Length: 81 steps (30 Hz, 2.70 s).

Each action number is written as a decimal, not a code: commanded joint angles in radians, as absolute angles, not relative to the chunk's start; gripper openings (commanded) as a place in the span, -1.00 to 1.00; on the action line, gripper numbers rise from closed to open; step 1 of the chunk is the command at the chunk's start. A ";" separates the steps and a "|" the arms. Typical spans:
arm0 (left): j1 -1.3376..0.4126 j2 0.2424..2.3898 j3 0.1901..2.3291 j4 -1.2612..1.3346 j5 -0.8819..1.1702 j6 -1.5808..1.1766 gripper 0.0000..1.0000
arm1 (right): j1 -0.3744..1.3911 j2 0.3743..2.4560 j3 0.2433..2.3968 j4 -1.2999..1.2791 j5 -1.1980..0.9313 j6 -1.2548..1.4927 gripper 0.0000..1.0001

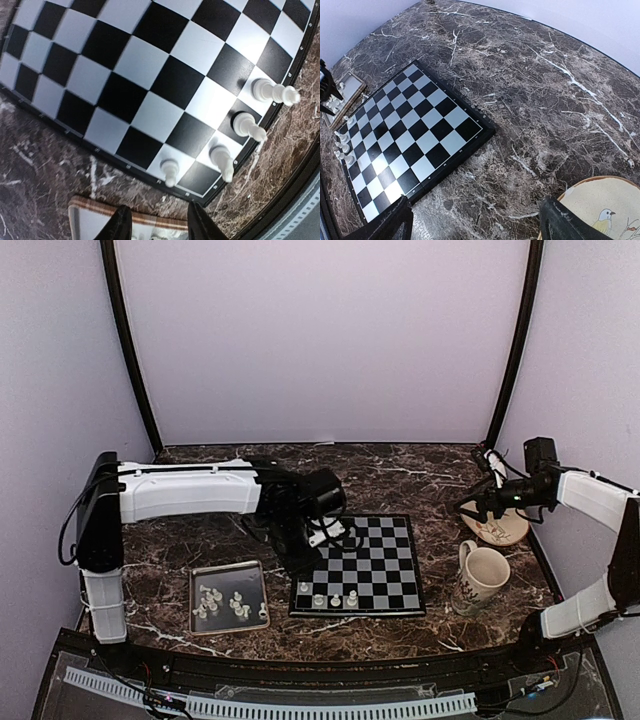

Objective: Set up the chess pieces on the board
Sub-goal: Pick up the rook from the storage box.

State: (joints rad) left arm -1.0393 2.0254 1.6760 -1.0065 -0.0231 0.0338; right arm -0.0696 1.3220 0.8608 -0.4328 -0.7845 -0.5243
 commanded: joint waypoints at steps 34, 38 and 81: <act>-0.995 1.642 1.065 -0.778 0.108 -0.603 -0.47 | -0.049 1.310 0.897 -0.450 -0.759 -0.559 0.75; -0.997 1.669 1.062 -0.753 0.127 -0.600 -0.49 | -0.048 1.314 0.897 -0.454 -0.760 -0.562 0.75; -1.003 1.730 1.064 -0.745 0.095 -0.607 -0.59 | -0.039 1.331 0.908 -0.478 -0.760 -0.576 0.74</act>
